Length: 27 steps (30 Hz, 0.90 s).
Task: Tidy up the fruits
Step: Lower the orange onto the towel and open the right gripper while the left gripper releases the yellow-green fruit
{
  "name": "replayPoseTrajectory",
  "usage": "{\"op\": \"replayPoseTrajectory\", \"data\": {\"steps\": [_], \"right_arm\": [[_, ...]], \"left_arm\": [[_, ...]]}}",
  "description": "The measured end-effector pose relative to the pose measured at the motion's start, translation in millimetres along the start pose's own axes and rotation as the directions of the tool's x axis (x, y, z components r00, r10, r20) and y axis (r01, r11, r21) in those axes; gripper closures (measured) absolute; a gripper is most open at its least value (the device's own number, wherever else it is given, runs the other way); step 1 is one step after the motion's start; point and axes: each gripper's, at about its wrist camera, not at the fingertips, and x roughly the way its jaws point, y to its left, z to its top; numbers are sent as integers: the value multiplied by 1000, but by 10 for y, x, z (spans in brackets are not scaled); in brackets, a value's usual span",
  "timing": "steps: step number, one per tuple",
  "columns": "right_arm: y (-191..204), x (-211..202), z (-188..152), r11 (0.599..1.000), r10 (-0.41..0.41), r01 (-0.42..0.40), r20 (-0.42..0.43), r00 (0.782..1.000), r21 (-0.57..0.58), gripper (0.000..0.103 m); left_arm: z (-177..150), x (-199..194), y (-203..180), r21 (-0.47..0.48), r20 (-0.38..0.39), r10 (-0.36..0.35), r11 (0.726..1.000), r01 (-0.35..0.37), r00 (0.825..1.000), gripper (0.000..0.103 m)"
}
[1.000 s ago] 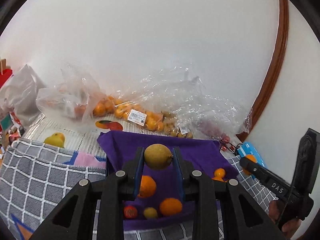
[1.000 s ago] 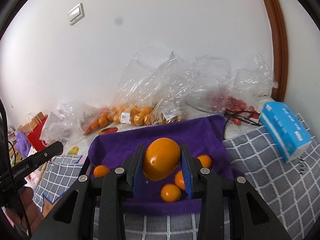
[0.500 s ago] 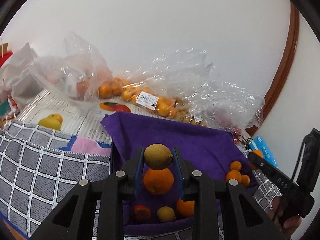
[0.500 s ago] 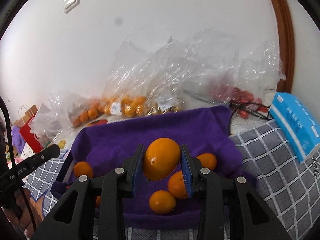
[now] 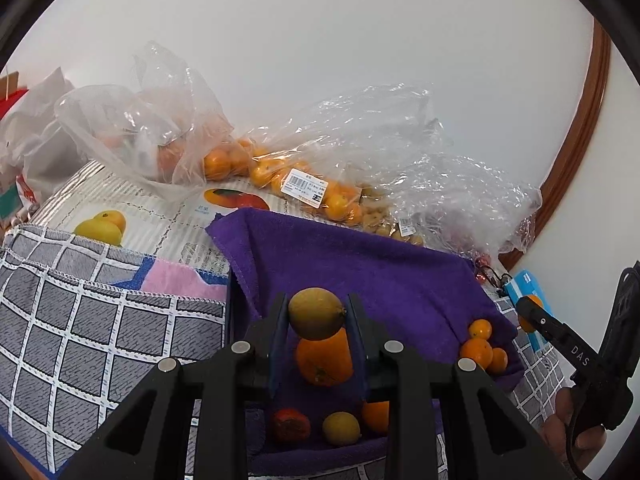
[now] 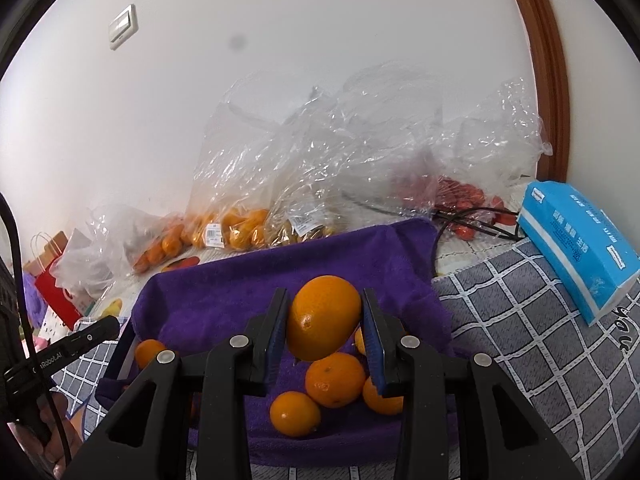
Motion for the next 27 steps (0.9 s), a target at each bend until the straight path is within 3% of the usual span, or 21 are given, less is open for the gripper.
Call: {"op": "replayPoseTrajectory", "data": {"steps": [14, 23, 27], "right_arm": [[-65, 79, -17, 999, 6, -6, -16, 1000, 33, 68], [137, 222, -102, 998, 51, -53, -67, 996, -21, 68], [232, 307, -160, 996, 71, -75, -105, 992, -43, 68]], "left_arm": [[53, -16, 177, -84, 26, -7, 996, 9, 1000, 76], [-3, 74, 88, -80, -39, -139, 988, 136, 990, 76], [-51, 132, 12, -63, -75, -162, 985, 158, 984, 76]]}}
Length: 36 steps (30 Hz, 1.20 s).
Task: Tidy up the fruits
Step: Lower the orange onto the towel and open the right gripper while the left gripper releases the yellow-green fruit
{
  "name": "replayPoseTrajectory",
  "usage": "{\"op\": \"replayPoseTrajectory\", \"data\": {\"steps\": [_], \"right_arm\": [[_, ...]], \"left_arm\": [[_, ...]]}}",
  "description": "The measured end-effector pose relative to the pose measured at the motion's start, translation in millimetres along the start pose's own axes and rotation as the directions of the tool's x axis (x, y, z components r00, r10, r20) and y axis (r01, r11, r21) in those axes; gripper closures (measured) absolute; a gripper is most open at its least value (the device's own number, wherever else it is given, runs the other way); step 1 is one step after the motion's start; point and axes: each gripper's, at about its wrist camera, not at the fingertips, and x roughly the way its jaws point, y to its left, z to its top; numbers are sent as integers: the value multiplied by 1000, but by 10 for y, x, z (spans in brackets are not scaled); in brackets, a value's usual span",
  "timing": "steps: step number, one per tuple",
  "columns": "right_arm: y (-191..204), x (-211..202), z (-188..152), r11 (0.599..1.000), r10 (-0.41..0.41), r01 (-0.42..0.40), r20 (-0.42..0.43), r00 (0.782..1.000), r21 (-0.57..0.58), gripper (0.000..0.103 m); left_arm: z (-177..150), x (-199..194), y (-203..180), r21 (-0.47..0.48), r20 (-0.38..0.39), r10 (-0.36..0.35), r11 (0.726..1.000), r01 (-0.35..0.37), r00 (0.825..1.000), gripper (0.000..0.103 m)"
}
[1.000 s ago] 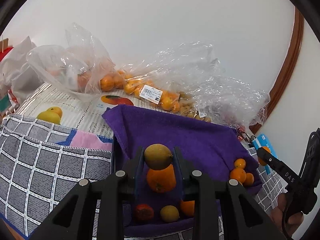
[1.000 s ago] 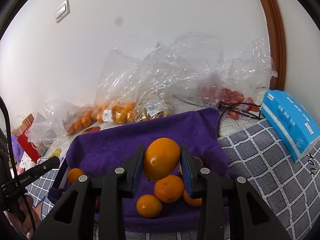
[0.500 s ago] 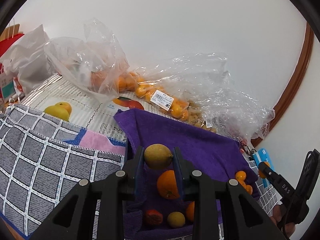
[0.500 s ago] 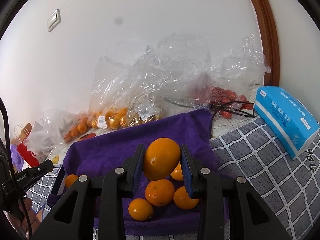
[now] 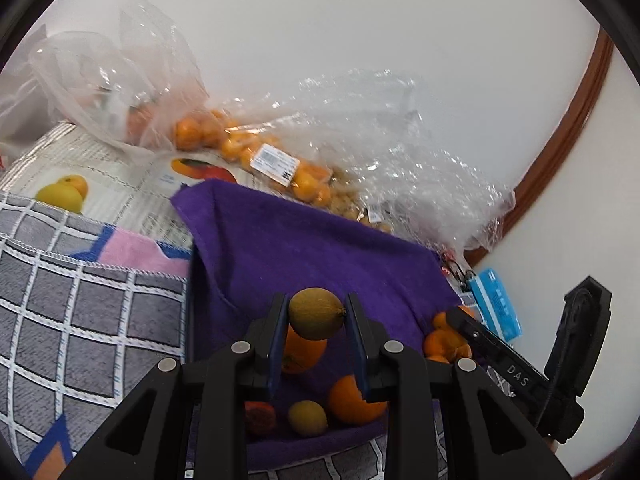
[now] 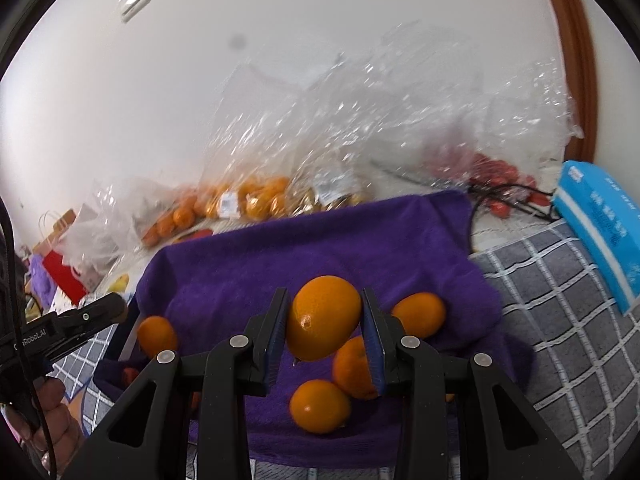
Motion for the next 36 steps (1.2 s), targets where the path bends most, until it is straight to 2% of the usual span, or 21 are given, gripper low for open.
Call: {"op": "replayPoseTrajectory", "data": {"steps": [7, 15, 20, 24, 36], "right_arm": [[134, 40, -55, 998, -5, 4, -13, 1000, -60, 68], [124, 119, -84, 998, -11, 8, -49, 999, -62, 68], [153, 127, -114, 993, -60, 54, -52, 997, -101, 68], [111, 100, -115, 993, -74, 69, -48, 996, -97, 68], [-29, 13, -77, 994, -99, 98, -27, 995, -39, 68]], "left_arm": [[-47, 31, -85, 38, -19, -10, 999, 11, 1000, 76], [-62, 96, -109, 51, -59, -13, 999, 16, 998, 76], [-94, 103, -166, 71, -69, -39, 997, 44, 997, 76], [-120, 107, -216, 97, -63, -24, 995, 31, 998, 76], [-186, 170, -333, 125, -75, -44, 991, 53, 996, 76]]}}
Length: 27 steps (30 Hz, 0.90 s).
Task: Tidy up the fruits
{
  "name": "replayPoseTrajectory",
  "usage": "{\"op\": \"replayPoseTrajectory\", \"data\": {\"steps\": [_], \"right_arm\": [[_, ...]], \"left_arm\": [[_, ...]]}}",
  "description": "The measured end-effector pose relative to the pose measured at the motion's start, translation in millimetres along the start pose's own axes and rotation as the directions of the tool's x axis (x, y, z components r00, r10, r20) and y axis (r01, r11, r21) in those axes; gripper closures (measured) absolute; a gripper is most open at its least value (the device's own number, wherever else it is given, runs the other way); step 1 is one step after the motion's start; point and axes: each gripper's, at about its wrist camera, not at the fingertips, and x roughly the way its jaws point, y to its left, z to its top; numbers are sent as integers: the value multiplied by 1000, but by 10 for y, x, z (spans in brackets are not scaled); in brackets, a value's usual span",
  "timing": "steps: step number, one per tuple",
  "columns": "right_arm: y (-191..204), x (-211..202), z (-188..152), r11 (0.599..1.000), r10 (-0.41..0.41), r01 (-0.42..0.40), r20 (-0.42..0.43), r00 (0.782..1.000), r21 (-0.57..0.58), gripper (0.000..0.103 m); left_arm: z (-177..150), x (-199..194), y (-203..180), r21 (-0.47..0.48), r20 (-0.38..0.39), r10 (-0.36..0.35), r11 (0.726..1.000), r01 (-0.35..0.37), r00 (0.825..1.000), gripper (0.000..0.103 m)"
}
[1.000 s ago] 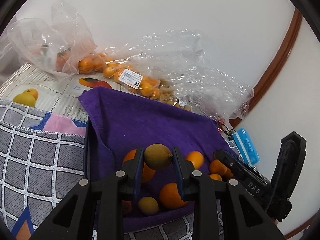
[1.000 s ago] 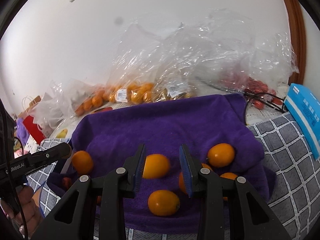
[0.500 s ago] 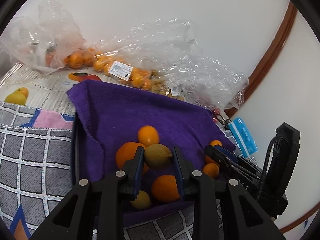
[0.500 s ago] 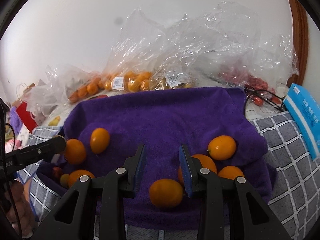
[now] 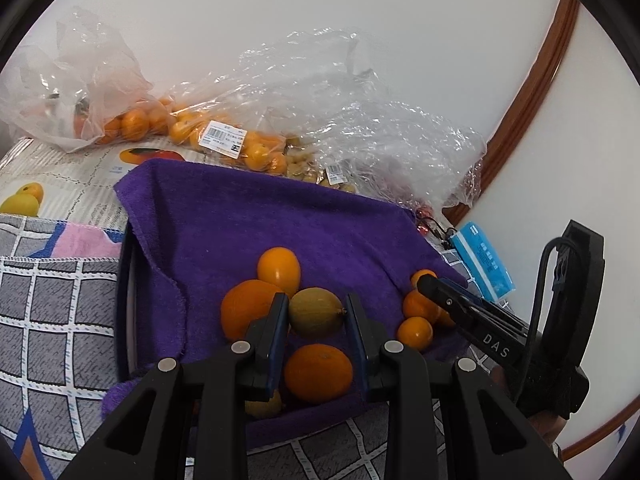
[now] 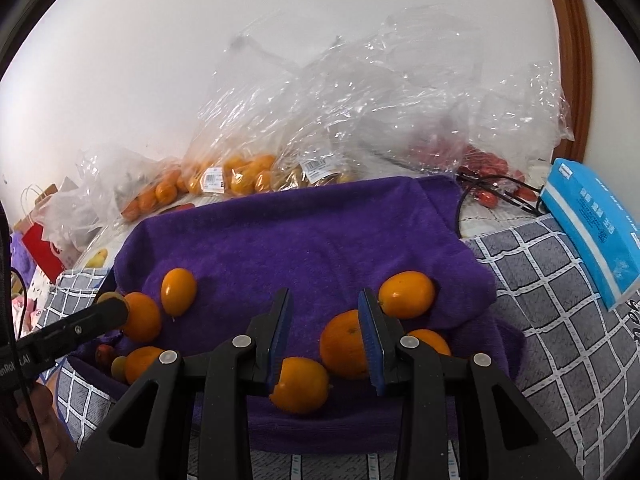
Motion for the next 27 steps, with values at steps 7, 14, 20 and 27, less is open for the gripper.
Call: {"op": "replayPoseTrajectory", "data": {"steps": [7, 14, 20, 27], "right_arm": [[32, -3, -5, 1000, -22, 22, 7, 1000, -20, 68], [31, -12, -10, 1000, -25, 25, 5, 1000, -17, 68], [49, -11, -28, 999, -29, 29, 2, 1000, -28, 68], [61, -38, -35, 999, -35, 35, 3, 999, -28, 59]], "left_arm": [[-40, 24, -67, 25, 14, 23, 999, -23, 1000, 76], [-22, -9, -29, -3, 54, 57, 998, -57, 997, 75], [2, -60, -16, -10, 73, 63, 998, -63, 995, 57], [21, -156, -27, 2, 103, 81, 997, -81, 991, 47]]}}
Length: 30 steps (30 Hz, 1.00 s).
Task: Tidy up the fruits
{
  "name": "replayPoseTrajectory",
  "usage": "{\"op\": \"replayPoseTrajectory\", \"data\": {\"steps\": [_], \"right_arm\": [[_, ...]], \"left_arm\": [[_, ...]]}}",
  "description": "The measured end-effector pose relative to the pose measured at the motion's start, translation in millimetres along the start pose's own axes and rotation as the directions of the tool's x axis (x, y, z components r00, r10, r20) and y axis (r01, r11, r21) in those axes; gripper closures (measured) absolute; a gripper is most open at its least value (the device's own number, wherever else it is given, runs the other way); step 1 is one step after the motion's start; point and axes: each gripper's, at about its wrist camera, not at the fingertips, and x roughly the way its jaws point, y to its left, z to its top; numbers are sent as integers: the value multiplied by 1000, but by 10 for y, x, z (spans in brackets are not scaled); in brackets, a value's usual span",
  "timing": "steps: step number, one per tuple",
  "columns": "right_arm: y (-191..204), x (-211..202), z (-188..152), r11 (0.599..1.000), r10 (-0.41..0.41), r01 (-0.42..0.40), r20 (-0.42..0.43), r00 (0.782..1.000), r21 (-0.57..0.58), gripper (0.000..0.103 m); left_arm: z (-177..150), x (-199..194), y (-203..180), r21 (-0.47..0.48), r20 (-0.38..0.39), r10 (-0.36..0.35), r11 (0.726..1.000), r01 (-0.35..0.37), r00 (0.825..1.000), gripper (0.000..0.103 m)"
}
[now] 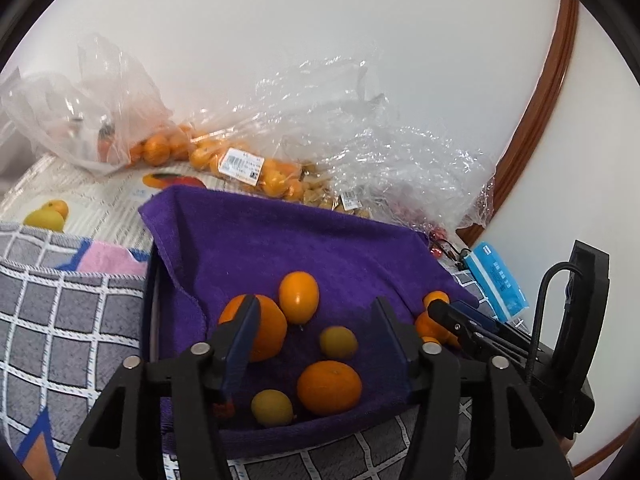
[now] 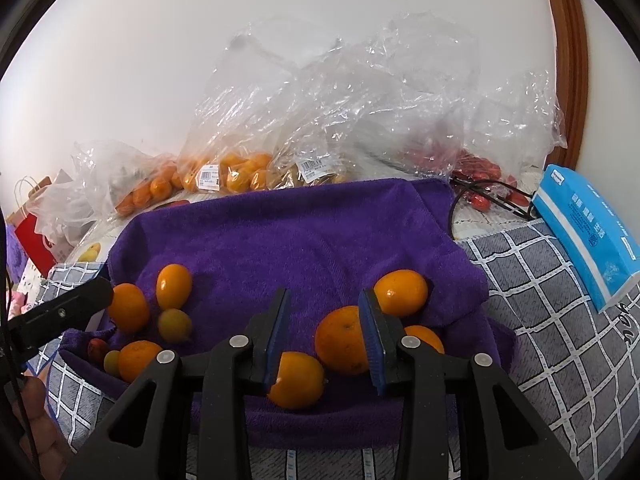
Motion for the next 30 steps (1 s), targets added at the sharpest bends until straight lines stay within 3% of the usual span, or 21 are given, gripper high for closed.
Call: {"op": "replayPoseTrajectory", "data": {"steps": [3, 6, 10, 13, 16, 20, 23, 27, 30], "right_arm": [[11, -36, 7, 1000, 6, -6, 4, 1000, -1, 53], [35, -70, 53, 999, 35, -35, 7, 999, -10, 48], [76, -219, 176, 1000, 24, -23, -40, 999, 19, 47], [115, -464, 213, 999, -22, 24, -46, 999, 44, 44], [145, -804, 181, 997, -9, 10, -17, 1000, 77, 40], [290, -1302, 51, 996, -84, 84, 7, 996, 22, 33], [323, -1601, -69, 997, -80, 80, 11, 997, 15, 30], [312, -1934, -201, 995, -95, 93, 28, 995, 42, 12], [345, -2146, -262, 995, -95, 94, 54, 994, 21, 4]], "left_arm": [[33, -55, -27, 11, 14, 43, 999, -43, 999, 46], [103, -160, -108, 52, 36, 132, 990, -134, 991, 46], [177, -402, -183, 61, -8, 136, 989, -135, 991, 45], [128, -564, -228, 68, -33, 167, 984, -164, 985, 43], [37, -792, -285, 71, -57, 179, 982, -175, 982, 39], [-79, -1146, -373, 68, -20, 237, 970, -235, 971, 35], [-158, -1369, -444, 58, 5, 237, 970, -237, 971, 24], [-275, -1611, -606, 94, 14, 251, 963, -251, 968, 20], [-350, -1763, -744, 124, 35, 268, 955, -271, 963, 17]]}}
